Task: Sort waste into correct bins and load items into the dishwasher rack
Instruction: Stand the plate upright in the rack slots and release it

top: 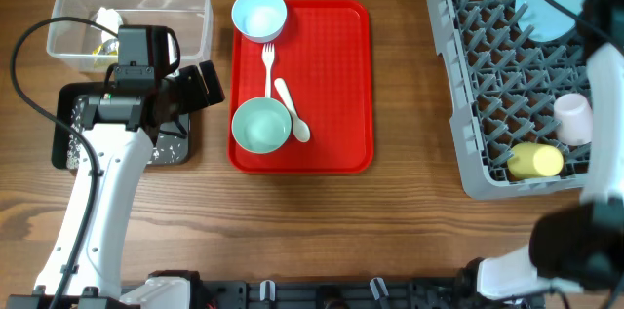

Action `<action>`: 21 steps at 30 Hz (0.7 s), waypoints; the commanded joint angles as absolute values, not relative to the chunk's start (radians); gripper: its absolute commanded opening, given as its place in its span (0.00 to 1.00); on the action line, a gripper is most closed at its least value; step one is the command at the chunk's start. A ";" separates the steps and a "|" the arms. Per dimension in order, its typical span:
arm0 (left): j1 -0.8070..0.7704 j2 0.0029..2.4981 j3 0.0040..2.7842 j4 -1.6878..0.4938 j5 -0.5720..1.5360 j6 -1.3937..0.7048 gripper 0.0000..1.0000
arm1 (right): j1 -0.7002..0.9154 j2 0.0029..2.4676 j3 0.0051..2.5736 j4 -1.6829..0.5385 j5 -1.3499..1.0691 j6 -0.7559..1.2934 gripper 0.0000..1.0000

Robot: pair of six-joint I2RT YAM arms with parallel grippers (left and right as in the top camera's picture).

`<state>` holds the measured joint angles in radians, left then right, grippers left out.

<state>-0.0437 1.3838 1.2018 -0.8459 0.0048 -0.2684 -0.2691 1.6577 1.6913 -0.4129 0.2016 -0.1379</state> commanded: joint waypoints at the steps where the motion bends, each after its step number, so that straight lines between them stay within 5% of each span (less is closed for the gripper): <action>1: -0.042 1.392 1.210 -0.845 0.009 -0.270 1.00 | -0.261 1.554 1.696 -0.525 -0.189 -0.119 1.00; 7: -0.042 1.392 1.210 -0.858 0.009 -0.270 1.00 | -0.242 1.508 1.696 -0.603 -0.593 0.086 1.00; 21: -0.042 1.392 1.210 -0.884 0.009 -0.270 1.00 | 0.366 1.589 1.696 -0.738 -0.172 0.166 1.00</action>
<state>-0.0437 1.3838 1.2018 -0.8764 0.0051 -0.2687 0.2829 1.5352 1.6913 -0.7280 -0.2550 0.0937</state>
